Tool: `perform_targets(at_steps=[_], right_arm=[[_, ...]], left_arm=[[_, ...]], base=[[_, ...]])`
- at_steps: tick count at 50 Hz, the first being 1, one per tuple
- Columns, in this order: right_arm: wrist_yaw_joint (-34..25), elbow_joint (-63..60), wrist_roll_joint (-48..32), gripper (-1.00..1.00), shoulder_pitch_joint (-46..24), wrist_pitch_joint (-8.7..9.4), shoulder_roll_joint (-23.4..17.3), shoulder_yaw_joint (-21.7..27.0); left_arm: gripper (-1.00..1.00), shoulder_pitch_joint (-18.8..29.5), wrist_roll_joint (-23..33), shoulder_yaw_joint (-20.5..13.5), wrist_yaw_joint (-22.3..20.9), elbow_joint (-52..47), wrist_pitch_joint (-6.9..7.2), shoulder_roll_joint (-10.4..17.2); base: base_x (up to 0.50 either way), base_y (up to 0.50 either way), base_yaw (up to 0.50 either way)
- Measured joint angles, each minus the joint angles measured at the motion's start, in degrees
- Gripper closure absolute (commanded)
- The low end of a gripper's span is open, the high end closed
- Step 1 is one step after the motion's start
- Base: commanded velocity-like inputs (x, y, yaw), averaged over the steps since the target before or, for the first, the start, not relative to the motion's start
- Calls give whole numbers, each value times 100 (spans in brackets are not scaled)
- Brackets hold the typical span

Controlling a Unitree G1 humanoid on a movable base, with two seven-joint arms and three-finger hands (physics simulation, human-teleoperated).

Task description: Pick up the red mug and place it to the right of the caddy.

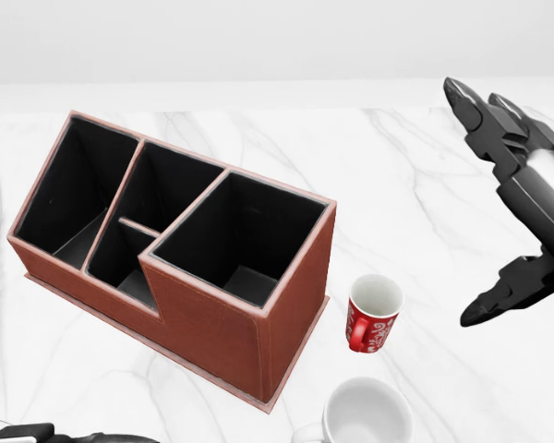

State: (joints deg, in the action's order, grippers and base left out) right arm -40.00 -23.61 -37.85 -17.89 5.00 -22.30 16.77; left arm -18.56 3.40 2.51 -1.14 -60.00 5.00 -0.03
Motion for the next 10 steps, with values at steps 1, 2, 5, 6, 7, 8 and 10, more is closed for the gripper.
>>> perform_targets(at_steps=[1, 2, 5, 6, 7, 8, 10], right_arm=[[0, -216, 45, -100, 58, 0, 15, 39], [0, -443, 88, -100, 122, 0, 34, 80], [0, -1103, 221, -100, 327, 0, 108, 197], [0, -1325, 266, -100, 406, 0, 141, 237], [0, -1536, 312, -100, 480, 0, 174, 276], [0, -1747, 357, -100, 559, 0, 209, 316], [0, -2141, 450, -100, 716, 0, 282, 401]], left_arm=[[-100, -3, 0, 2, 0, 0, 0, 0], [-100, -6, 1, 5, -1, 0, 0, 1], [-100, -15, 1, 12, -2, 0, 0, 3], [-100, -19, 2, 16, -2, 0, 0, 3], [-100, -24, 2, 20, -2, 0, 0, 4], [-100, -29, 3, 25, -2, 0, 0, 5], [-100, -38, 5, 35, -1, 0, 0, 8]], base=[[0, 0, 0], [0, 0, 0], [0, 0, 0], [0, 0, 0], [0, 0, 0], [0, 0, 0], [0, 0, 0]])
